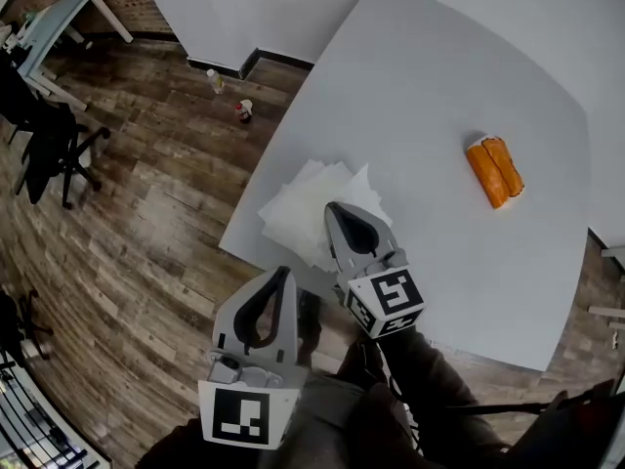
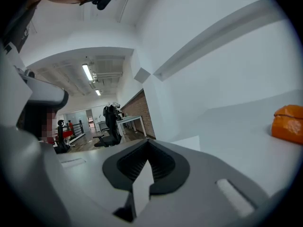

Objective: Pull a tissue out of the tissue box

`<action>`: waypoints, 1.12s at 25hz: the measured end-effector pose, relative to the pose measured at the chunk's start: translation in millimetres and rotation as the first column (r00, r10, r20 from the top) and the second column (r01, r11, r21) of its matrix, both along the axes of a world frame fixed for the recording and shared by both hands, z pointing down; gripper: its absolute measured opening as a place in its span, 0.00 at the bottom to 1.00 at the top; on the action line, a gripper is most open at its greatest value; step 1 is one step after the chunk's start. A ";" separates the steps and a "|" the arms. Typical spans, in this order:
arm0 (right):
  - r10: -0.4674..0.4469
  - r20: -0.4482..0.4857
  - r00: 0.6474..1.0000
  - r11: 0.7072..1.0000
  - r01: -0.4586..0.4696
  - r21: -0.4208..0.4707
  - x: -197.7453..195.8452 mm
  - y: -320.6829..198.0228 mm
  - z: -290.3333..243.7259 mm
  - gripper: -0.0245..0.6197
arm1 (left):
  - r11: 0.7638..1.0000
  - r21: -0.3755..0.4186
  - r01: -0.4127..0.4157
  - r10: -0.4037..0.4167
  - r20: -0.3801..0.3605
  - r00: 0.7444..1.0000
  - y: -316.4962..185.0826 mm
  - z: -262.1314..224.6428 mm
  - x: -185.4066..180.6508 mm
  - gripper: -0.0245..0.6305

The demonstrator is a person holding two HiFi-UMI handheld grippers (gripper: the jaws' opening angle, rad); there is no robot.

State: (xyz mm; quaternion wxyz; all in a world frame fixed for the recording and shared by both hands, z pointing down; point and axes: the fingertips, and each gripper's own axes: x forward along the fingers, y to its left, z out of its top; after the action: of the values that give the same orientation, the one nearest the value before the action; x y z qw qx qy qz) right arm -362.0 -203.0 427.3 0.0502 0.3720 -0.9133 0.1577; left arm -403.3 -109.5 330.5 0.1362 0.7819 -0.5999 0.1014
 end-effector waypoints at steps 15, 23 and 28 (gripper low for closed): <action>0.010 0.013 1.000 1.000 -0.010 0.000 14.0 29.9 -28.0 0.25 | 0.996 0.049 -0.073 0.075 -0.031 0.997 3.7 -13.8 11.1 0.04; 0.088 0.114 0.990 0.986 -0.103 0.128 120.9 107.4 -130.2 0.25 | 0.976 0.162 -0.146 0.153 -0.035 0.988 39.9 -50.8 105.2 0.04; 0.161 0.111 0.981 0.961 -0.181 0.209 204.0 184.8 -180.2 0.25 | 0.968 0.223 -0.118 0.138 -0.080 0.987 82.3 -76.3 169.4 0.04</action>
State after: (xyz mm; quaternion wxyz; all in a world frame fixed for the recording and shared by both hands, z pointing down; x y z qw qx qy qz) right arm -158.0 -18.1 247.2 -0.0474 0.4452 -0.8908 0.0775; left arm -234.0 -27.2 254.2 0.0711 0.8331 -0.5485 0.0063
